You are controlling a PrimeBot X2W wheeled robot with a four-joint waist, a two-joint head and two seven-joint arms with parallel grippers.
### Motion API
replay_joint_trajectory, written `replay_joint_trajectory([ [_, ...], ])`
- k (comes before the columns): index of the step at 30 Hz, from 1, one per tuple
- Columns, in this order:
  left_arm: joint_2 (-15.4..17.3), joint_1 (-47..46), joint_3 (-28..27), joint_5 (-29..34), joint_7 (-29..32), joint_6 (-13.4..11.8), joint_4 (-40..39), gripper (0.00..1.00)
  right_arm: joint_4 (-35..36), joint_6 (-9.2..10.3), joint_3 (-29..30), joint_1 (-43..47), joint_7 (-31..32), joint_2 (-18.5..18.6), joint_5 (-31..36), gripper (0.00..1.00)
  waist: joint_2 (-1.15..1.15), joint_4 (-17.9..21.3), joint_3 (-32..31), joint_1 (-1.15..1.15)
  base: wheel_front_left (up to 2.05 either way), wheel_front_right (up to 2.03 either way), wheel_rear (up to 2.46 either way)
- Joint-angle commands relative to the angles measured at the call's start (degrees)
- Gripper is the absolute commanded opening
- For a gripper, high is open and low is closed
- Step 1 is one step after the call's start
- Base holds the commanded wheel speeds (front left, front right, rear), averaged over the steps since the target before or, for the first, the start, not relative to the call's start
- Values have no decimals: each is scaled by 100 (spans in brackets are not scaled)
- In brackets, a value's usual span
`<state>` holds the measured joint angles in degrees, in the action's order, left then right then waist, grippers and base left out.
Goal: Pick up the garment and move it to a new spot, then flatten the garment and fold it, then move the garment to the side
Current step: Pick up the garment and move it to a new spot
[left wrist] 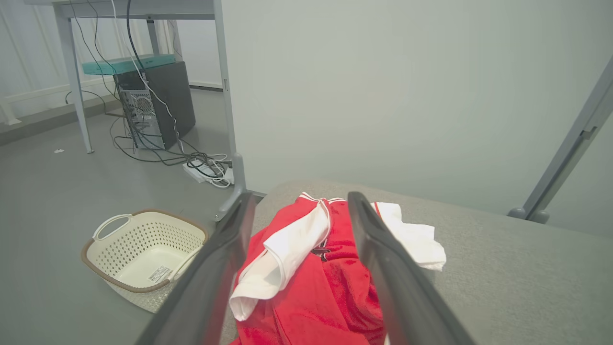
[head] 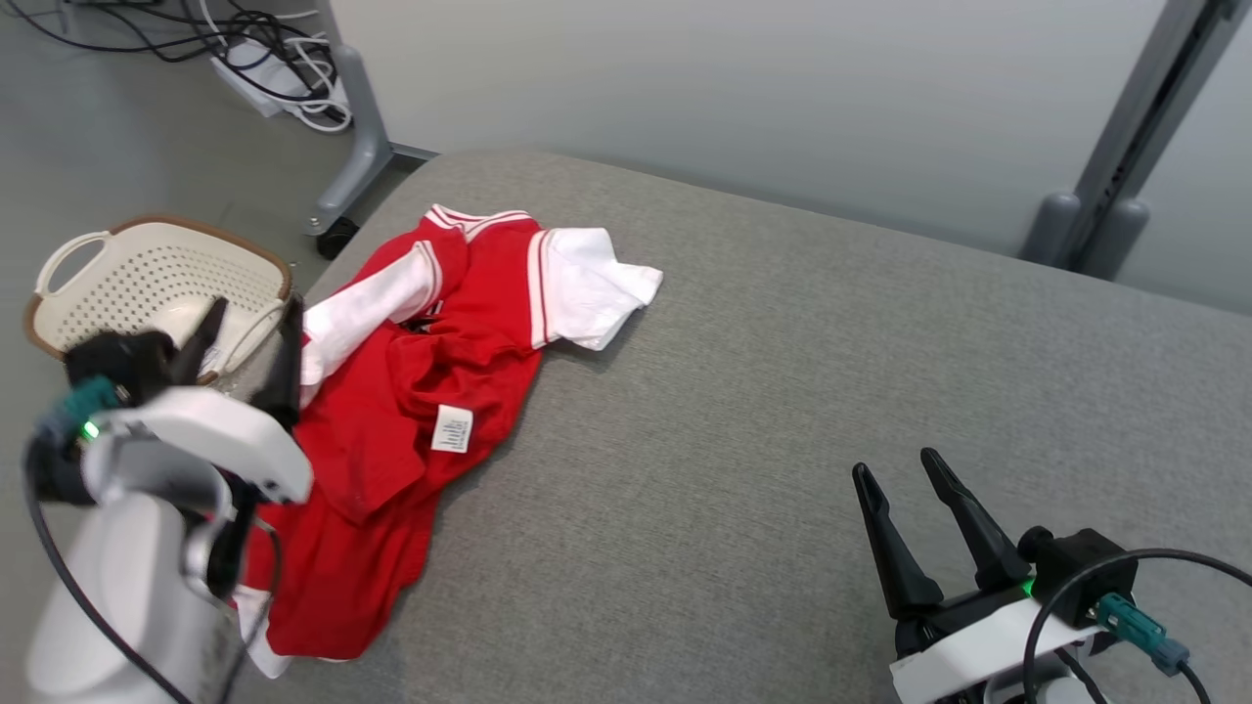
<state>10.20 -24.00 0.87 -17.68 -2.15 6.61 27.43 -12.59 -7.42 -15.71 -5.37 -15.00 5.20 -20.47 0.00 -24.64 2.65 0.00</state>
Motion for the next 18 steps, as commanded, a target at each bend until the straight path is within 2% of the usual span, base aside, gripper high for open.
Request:
replay_joint_trajectory([
  [1, 91, -172, -22, -77, 128, 31, 55, 100, -6, -13, 1, -69, -29, 10, 33, 100, 0, 152, 94, 0, 0, 0, 0],
  [7, 754, -1071, -25, -525, 950, 80, 562, 100, -17, -13, -74, -267, -29, 4, 53, 100, 0, 580, 333, 0, 0, 0, 0],
  [14, 1223, -1730, 209, -1549, 2197, 90, 1399, 100, -26, -13, -61, -462, -29, -6, 71, 100, 0, 1037, 632, 0, 0, 0, 0],
  [18, 1468, -1922, 455, -1881, 2714, 91, 1814, 100, -42, -13, -138, -568, -29, 5, 59, 100, 0, 1202, 738, 0, 0, 0, 0],
])
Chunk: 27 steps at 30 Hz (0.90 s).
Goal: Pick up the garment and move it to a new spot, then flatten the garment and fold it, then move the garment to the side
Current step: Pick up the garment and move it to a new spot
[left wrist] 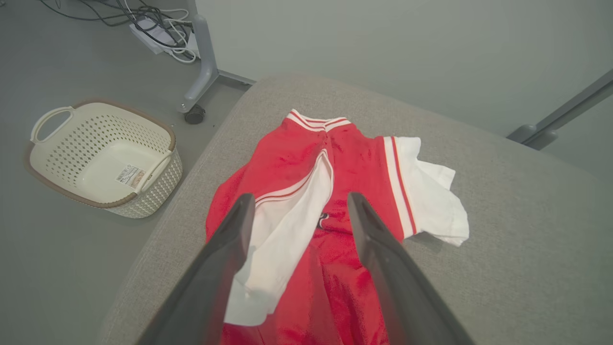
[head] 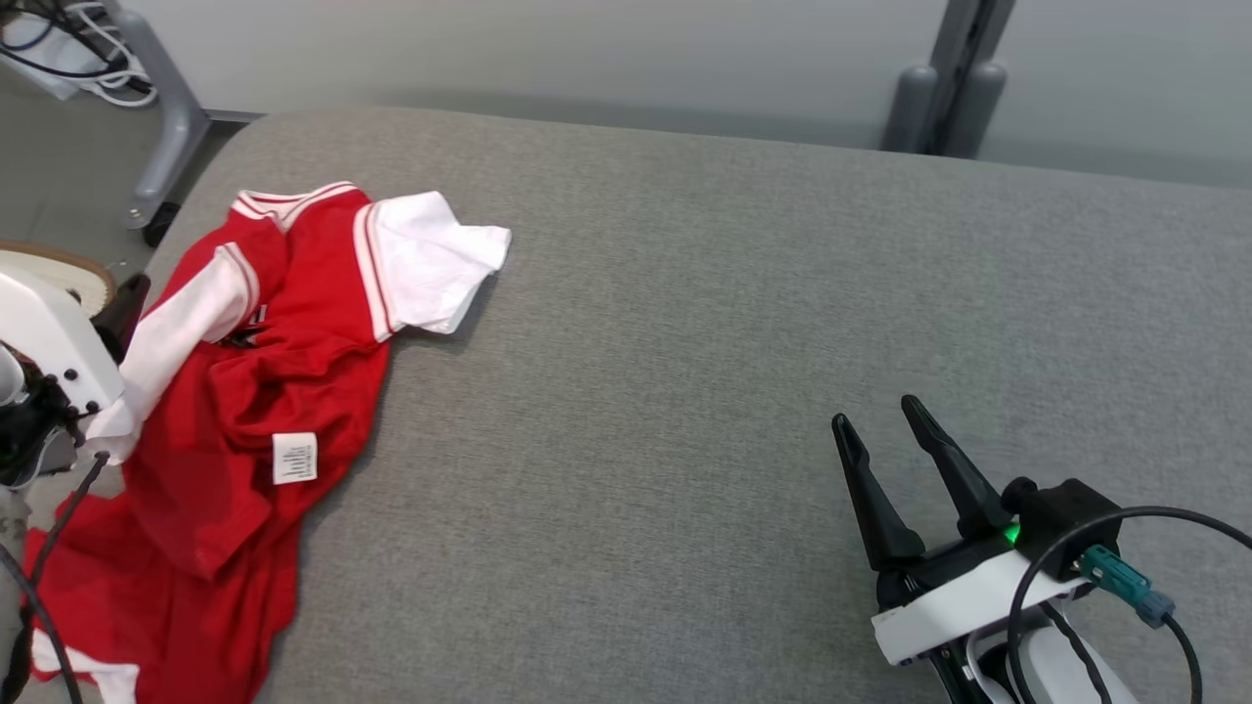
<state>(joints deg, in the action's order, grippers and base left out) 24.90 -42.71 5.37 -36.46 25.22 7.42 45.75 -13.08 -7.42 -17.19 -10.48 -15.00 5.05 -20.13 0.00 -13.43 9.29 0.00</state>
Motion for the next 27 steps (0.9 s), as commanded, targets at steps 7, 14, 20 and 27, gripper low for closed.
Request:
replay_joint_trajectory([
  [7, 293, -326, 208, -259, 404, 11, 687, 100, 27, -13, -76, -219, -29, 20, 61, 100, 0, 373, 272, 0, 0, 0, 0],
  [14, 528, -473, 381, -467, 738, 11, 1053, 100, -23, -13, -102, -285, -29, 49, 43, 100, 0, 574, 417, 0, 0, 0, 0],
  [20, 645, -418, 558, -613, 991, 11, 1208, 45, -28, -13, -111, -281, -29, 74, 16, 100, 0, 642, 428, 0, 0, 0, 0],
  [27, 683, -360, 779, -806, 947, 12, 1182, 0, -74, -13, -107, -228, -29, 75, 14, 100, 0, 642, 314, 0, 0, 0, 0],
])
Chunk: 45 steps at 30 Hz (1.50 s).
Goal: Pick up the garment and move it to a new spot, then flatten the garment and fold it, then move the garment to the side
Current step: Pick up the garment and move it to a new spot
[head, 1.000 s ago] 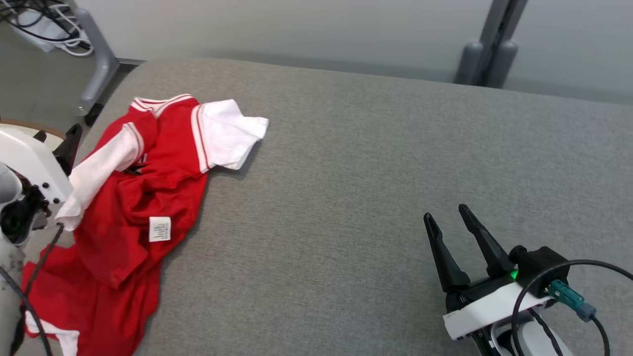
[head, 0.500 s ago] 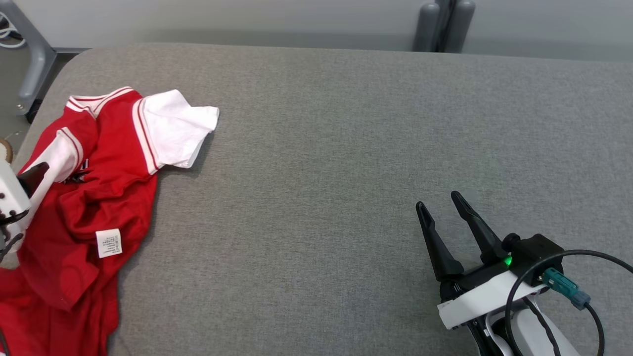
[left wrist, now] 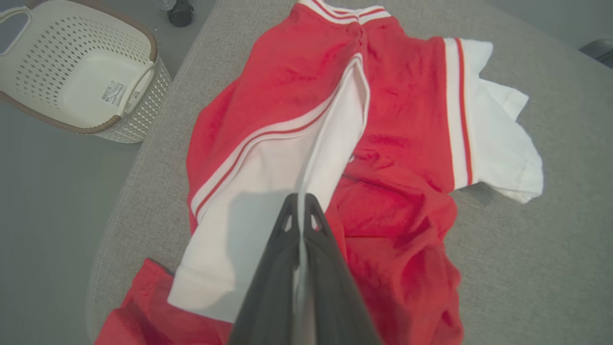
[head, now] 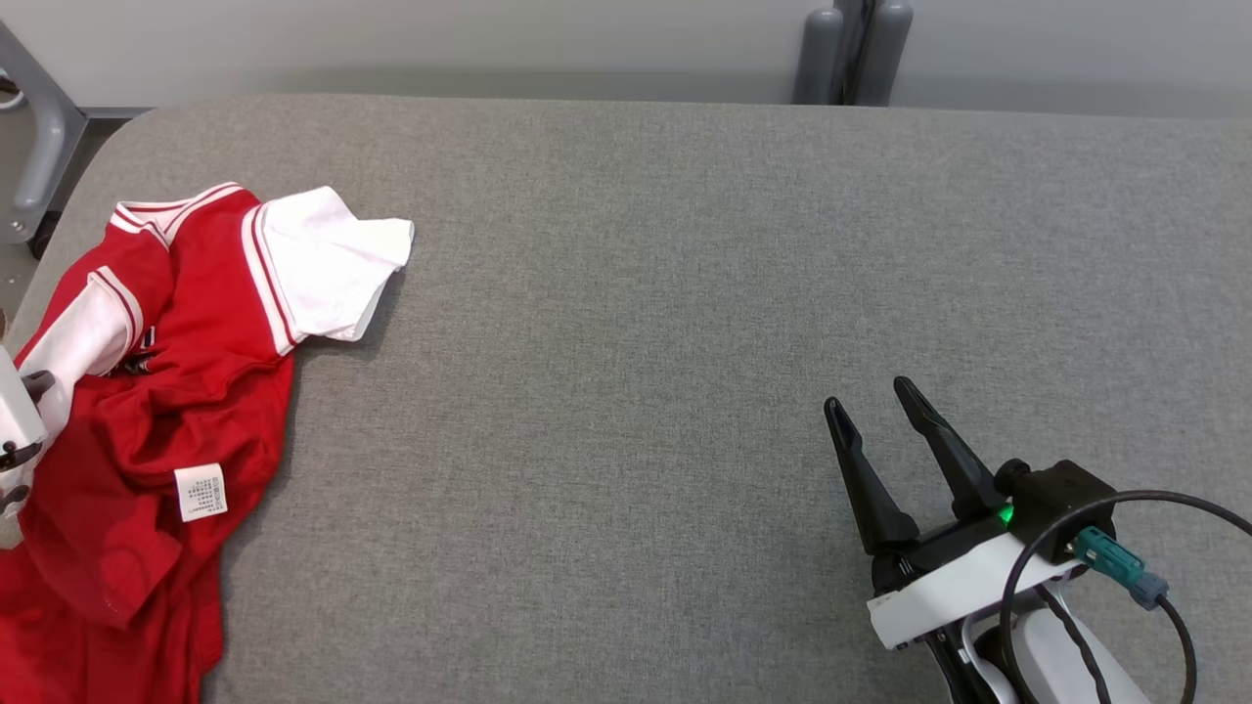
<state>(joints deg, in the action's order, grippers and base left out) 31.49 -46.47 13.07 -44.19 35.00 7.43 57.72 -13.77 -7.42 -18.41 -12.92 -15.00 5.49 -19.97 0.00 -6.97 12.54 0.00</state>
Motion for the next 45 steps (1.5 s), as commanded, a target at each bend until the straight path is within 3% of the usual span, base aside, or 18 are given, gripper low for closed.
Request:
replay_joint_trajectory([
  [1, 33, 19, 33, -42, -64, 11, -19, 0, -11, -13, 11, 21, -29, 30, -5, 100, 0, -7, -32, 0, 0, 0, 0],
  [11, -2, 105, 399, -322, -212, 11, -354, 0, -67, -13, 12, 195, -29, 9, -104, 100, 0, -47, -390, 0, 0, 0, 0],
  [21, -175, 29, 915, -1157, -224, 11, -1725, 0, -77, -13, 41, 437, -29, -10, -171, 100, 0, -112, -762, 0, 0, 0, 0],
  [29, -425, 230, 1402, -1837, 38, 11, -2895, 0, -83, -13, 10, 591, -29, -46, -241, 100, 0, 94, -1024, 0, 0, 0, 0],
  [37, -1053, 566, 1603, -1920, -419, -58, -3369, 0, -41, -13, 128, 619, -29, 8, -212, 100, 0, 475, -1100, 0, 0, 0, 0],
  [45, -2162, 928, 1849, -1913, -1099, -259, -3509, 0, 21, -13, 428, 642, -29, 123, -157, 100, 0, 967, -1035, 0, 0, 0, 0],
])
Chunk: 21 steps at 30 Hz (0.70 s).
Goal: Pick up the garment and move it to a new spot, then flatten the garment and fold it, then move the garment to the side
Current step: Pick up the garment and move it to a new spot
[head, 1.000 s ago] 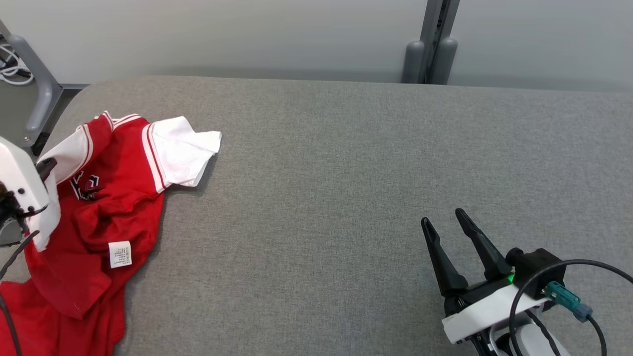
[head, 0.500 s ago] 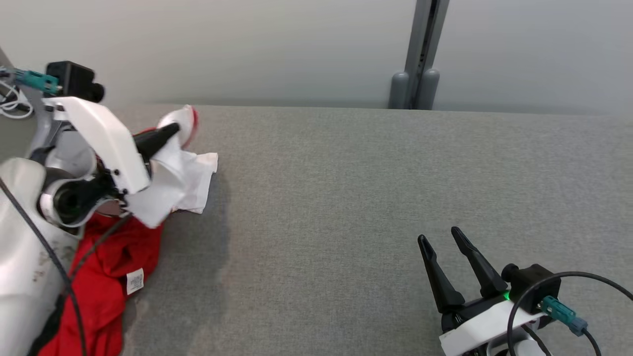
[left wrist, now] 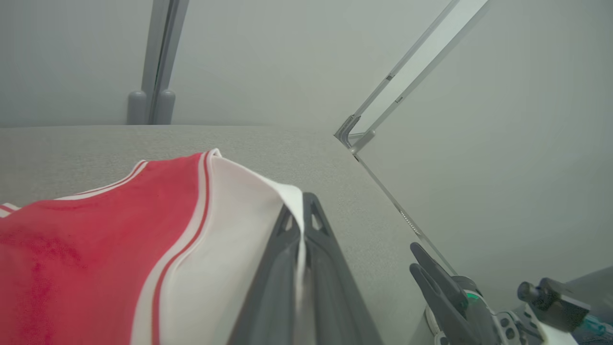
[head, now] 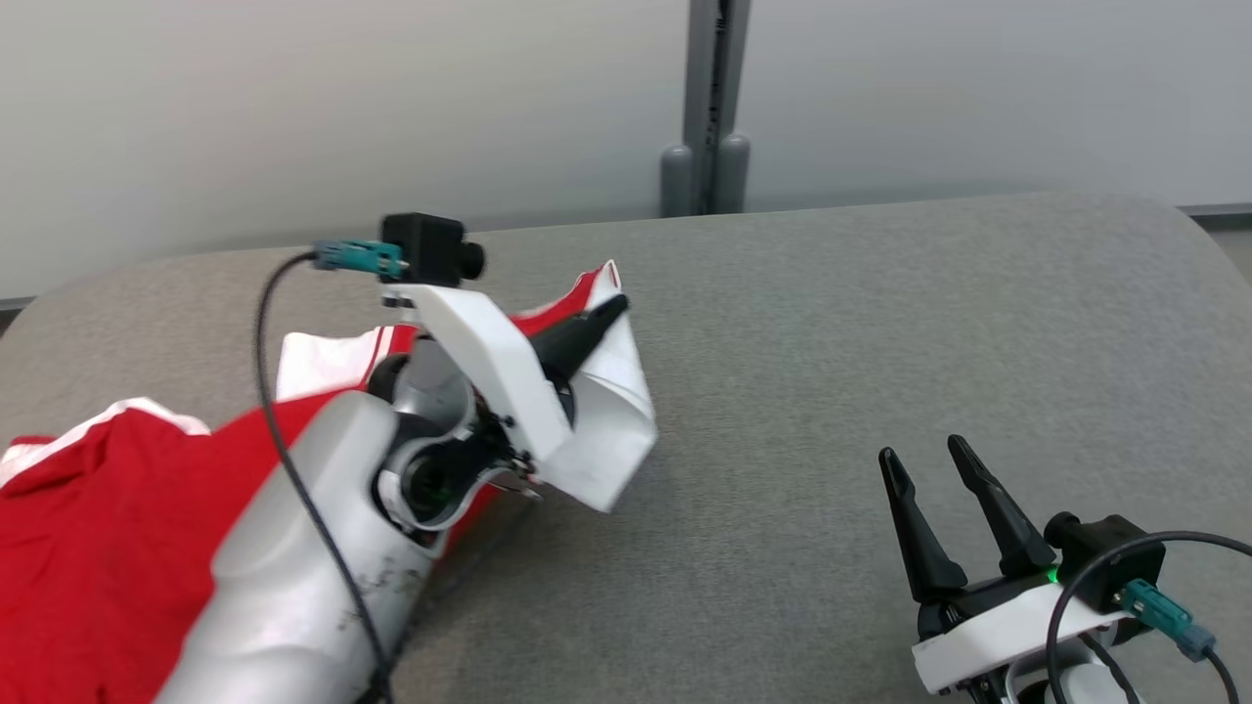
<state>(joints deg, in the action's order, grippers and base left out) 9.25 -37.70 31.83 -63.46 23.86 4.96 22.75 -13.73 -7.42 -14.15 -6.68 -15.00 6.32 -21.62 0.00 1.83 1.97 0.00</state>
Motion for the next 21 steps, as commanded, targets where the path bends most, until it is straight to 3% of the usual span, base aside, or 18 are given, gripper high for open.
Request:
replay_joint_trajectory([
  [1, -72, 82, 30, 44, -58, -17, 49, 0, 29, -13, 10, -9, -29, 41, 21, 100, 0, 177, 37, 0, 0, 0, 0],
  [9, -574, -111, 427, 79, -697, 115, 771, 0, 128, -13, 19, -142, -29, 41, 85, 100, 0, 874, 261, 0, 0, 0, 0],
  [16, -630, -545, 1059, -282, -1057, 197, 1090, 0, 185, -13, 21, -263, -29, -43, 92, 100, 0, 1518, 507, 0, 0, 0, 0],
  [21, -626, -972, 1673, -622, -1303, 95, 1220, 0, 209, -13, -33, -346, -29, -135, 76, 100, 0, 1915, 663, 0, 0, 0, 0],
])
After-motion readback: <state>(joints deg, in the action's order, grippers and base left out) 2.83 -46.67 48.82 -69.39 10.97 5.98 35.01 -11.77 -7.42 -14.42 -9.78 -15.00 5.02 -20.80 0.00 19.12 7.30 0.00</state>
